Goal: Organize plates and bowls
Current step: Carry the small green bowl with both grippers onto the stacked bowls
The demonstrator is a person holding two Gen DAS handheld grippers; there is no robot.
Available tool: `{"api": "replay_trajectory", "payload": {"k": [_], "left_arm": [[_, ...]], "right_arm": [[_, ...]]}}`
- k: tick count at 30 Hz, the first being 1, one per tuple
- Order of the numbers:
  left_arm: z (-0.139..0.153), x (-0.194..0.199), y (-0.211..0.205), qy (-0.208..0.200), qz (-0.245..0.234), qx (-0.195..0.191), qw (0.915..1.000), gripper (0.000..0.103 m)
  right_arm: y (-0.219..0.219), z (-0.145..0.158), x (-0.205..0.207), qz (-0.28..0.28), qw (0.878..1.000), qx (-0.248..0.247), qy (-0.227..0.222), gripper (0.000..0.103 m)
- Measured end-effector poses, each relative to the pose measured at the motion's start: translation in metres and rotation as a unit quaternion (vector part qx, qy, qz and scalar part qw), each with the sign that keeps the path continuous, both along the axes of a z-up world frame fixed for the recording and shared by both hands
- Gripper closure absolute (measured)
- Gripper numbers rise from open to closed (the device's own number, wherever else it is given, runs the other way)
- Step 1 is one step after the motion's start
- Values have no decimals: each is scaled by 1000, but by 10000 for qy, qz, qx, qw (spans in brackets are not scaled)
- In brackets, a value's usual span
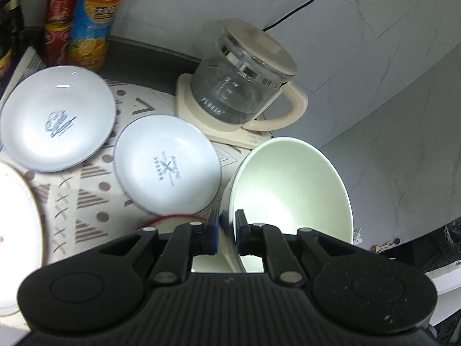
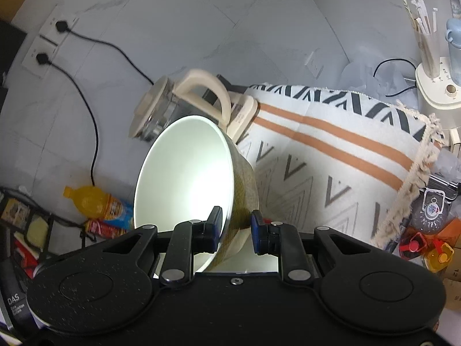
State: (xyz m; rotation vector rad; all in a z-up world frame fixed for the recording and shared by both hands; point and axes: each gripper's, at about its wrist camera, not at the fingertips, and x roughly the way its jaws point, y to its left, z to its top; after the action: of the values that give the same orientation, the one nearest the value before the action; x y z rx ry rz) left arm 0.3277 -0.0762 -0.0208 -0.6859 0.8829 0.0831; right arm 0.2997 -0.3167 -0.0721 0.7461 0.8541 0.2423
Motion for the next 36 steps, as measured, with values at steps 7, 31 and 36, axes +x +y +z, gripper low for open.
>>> {"api": "replay_trajectory", "payload": {"k": [7,31,36], "left_arm": [[-7,-34,5,46,166,-38,9998,94],[-34,-79,5,559,435,276,9971,93],[-44,-78,13,627,529,156,9965,93]], "right_arm": [[7,-4,-23,286,9994,-209,41,82],[18,-34,-40,1024,9927,-402,500,81],[24,-37,-36,1045,9920,-459,531,80]]}}
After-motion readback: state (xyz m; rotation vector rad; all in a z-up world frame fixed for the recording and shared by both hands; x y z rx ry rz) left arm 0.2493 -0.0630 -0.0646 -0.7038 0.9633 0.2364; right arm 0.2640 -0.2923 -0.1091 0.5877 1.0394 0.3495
